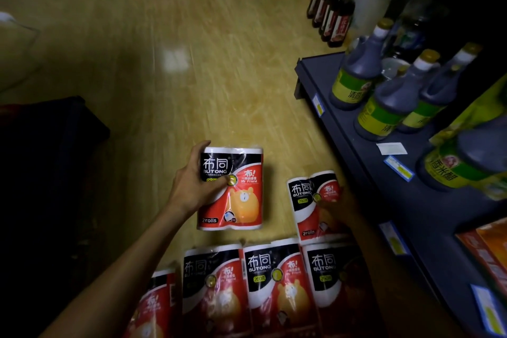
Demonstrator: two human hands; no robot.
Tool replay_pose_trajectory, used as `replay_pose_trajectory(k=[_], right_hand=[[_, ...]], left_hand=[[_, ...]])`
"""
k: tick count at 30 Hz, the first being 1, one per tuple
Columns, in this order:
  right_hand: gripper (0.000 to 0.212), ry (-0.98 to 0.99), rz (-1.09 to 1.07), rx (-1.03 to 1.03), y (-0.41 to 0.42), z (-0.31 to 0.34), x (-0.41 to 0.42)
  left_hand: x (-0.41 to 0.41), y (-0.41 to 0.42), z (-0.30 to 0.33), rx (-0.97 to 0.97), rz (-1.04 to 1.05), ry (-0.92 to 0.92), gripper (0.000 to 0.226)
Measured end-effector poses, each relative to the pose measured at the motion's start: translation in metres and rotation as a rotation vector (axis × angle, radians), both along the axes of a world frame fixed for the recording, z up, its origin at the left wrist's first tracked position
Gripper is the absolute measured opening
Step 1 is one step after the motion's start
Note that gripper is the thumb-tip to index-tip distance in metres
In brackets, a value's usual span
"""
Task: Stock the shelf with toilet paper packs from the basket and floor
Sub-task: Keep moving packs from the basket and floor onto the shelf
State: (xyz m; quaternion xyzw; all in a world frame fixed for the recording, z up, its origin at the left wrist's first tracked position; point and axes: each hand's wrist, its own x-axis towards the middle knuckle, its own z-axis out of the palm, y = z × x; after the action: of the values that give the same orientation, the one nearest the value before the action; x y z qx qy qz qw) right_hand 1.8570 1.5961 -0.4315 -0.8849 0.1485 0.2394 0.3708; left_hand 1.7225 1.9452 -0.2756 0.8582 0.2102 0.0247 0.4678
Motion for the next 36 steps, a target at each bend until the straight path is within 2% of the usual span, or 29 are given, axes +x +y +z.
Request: replay_pose_trajectory(k=[3, 6, 10, 14, 20, 28, 32, 36], right_hand=[[0.09, -0.117, 0.114, -0.139, 0.028, 0.053, -0.016], [0.091, -0.225, 0.211, -0.184, 0.047, 0.101, -0.03], [0.095, -0.355, 0.163, -0.021, 0.049, 0.167, -0.042], [0.094, -0.406, 0.129, 0.103, 0.049, 0.25, -0.058], [0.09, -0.49, 0.104, 0.153, 0.054, 0.403, -0.094], [0.092, -0.511, 0.072, 0.193, 0.057, 0.653, -0.149], [0.091, -0.576, 0.02, 0.207, 0.043, 0.786, -0.181], [0.086, -0.674, -0.034, 0.208, 0.021, 0.888, -0.202]], left_hand=[[-0.001, 0.0, 0.006, 0.022, 0.0, -0.001, 0.084], [-0.004, 0.001, 0.017, 0.021, 0.01, 0.008, 0.086], [-0.013, 0.001, 0.055, 0.003, 0.03, -0.002, 0.088], [-0.028, 0.003, 0.125, 0.004, 0.054, -0.029, 0.086], [-0.064, 0.009, 0.277, 0.018, 0.085, -0.044, 0.087], [-0.112, 0.013, 0.511, 0.03, 0.088, -0.098, 0.082], [-0.121, 0.009, 0.641, 0.049, 0.022, -0.161, 0.082], [-0.118, -0.006, 0.742, 0.029, -0.07, -0.256, 0.086]])
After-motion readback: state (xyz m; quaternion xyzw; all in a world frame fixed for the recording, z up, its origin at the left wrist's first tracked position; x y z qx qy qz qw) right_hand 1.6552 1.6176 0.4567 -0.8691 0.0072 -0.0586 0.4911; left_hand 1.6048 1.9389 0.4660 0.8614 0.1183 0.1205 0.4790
